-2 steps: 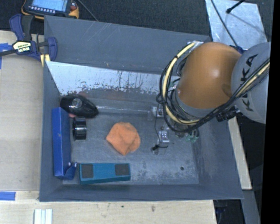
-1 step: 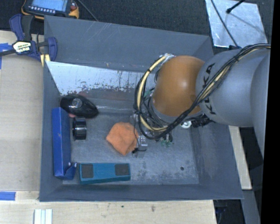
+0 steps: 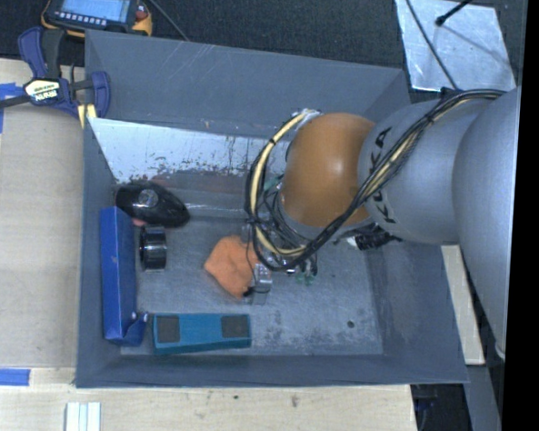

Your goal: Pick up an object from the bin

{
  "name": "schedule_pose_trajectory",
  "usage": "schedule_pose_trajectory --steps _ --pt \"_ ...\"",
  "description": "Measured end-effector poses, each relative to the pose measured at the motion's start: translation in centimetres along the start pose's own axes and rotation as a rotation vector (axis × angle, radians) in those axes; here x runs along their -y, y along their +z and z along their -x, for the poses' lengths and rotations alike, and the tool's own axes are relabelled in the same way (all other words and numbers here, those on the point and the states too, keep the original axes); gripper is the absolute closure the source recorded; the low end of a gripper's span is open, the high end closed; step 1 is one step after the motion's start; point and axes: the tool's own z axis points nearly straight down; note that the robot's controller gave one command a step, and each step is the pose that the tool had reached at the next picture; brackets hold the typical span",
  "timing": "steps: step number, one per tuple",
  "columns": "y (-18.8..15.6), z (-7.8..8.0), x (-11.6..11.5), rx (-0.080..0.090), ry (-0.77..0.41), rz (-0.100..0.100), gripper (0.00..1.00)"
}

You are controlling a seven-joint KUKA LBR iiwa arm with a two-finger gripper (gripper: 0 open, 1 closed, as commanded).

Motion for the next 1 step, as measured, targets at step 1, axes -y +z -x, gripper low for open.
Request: schedule_pose_trajectory --steps 1 --pt "-1.13 -0.63 -1.28 0.002 0.106 0.001 0.00"
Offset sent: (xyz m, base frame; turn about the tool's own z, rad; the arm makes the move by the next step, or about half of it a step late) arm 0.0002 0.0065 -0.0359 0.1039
